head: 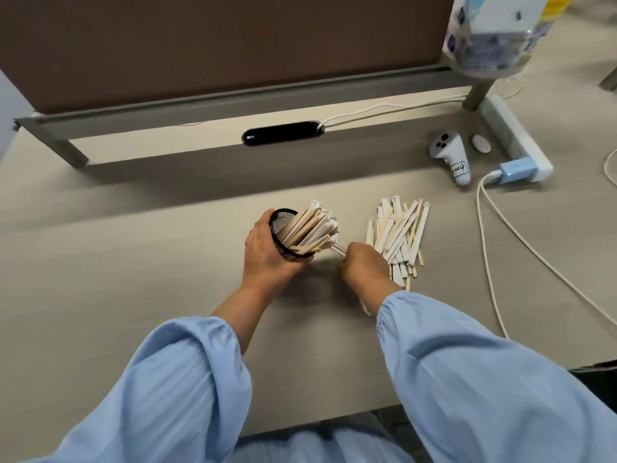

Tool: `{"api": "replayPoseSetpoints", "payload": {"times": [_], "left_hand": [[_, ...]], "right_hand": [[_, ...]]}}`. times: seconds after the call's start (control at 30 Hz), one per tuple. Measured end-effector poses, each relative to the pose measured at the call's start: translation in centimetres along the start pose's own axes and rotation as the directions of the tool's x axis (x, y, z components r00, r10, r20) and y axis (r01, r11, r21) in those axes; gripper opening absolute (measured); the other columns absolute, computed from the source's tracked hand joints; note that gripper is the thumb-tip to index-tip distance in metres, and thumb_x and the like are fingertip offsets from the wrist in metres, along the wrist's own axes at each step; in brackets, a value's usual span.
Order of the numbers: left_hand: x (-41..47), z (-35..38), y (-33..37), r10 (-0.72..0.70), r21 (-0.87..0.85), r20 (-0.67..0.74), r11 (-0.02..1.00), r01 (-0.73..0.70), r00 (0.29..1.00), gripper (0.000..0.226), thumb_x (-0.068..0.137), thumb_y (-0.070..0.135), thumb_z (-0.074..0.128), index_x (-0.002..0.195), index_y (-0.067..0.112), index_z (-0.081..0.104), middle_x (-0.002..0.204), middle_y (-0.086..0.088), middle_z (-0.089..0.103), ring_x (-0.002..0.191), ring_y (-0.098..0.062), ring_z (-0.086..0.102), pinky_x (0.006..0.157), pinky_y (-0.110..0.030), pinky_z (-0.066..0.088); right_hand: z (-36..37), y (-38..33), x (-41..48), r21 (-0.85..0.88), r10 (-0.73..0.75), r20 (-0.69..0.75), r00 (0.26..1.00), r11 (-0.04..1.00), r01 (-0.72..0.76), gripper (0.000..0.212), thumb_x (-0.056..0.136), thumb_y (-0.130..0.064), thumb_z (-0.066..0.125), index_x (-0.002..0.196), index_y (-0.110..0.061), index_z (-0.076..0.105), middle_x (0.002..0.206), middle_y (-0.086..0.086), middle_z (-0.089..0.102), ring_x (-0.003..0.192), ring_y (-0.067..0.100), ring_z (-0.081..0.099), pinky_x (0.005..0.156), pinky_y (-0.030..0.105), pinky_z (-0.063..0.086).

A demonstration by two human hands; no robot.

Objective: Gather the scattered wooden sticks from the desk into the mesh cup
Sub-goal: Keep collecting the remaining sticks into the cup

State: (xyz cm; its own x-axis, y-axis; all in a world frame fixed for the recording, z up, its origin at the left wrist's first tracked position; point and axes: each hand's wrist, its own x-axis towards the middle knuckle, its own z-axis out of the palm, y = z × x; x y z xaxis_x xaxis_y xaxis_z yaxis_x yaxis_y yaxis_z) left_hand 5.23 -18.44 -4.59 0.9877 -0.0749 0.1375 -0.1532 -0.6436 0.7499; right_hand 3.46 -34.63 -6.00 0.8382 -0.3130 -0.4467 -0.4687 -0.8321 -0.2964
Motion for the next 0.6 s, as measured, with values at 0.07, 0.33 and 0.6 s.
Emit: {"api": "replayPoseSetpoints", "payload": {"times": [0.07,0.33,0.6], "left_hand": [[0.3,0.3,0.2,0.011,-0.001,0.012,1.0,-0.011,1.0,0.099,0.051,0.023,0.088,0.133,0.005,0.034,0.131,-0.015,0.047,0.12,-0.03,0.043,0.103,-0.038,0.032],[1.2,1.7,1.1,0.053,-0.009,0.067,0.999,-0.053,0.996,0.097,0.052,0.026,0.087,0.133,0.007,0.035,0.13,-0.012,0.048,0.119,-0.028,0.043,0.103,-0.037,0.033],[3.2,3.0,2.0,0.097,0.025,0.116,0.995,-0.101,0.988,0.096,0.053,0.03,0.087,0.132,0.006,0.037,0.128,-0.012,0.05,0.116,-0.03,0.045,0.102,-0.043,0.034]], "right_hand": [[-0.9,0.4,-0.1,0.121,0.011,-0.078,0.997,0.993,-0.001,0.028,0.091,-0.018,0.042,0.115,-0.006,0.048,0.112,0.019,0.063,0.102,0.038,0.059,0.076,0.036,0.042],[-4.2,3.6,1.5,0.458,0.309,-0.201,0.929,0.868,-0.19,0.035,0.097,-0.022,0.041,0.126,-0.003,0.035,0.129,0.023,0.055,0.117,0.041,0.054,0.093,0.042,0.043],[-4.8,4.8,3.6,0.494,0.425,-0.191,0.885,0.821,-0.287,0.077,0.081,-0.045,0.067,0.133,-0.003,0.032,0.136,0.02,0.04,0.117,0.043,0.051,0.092,0.043,0.044]]}}
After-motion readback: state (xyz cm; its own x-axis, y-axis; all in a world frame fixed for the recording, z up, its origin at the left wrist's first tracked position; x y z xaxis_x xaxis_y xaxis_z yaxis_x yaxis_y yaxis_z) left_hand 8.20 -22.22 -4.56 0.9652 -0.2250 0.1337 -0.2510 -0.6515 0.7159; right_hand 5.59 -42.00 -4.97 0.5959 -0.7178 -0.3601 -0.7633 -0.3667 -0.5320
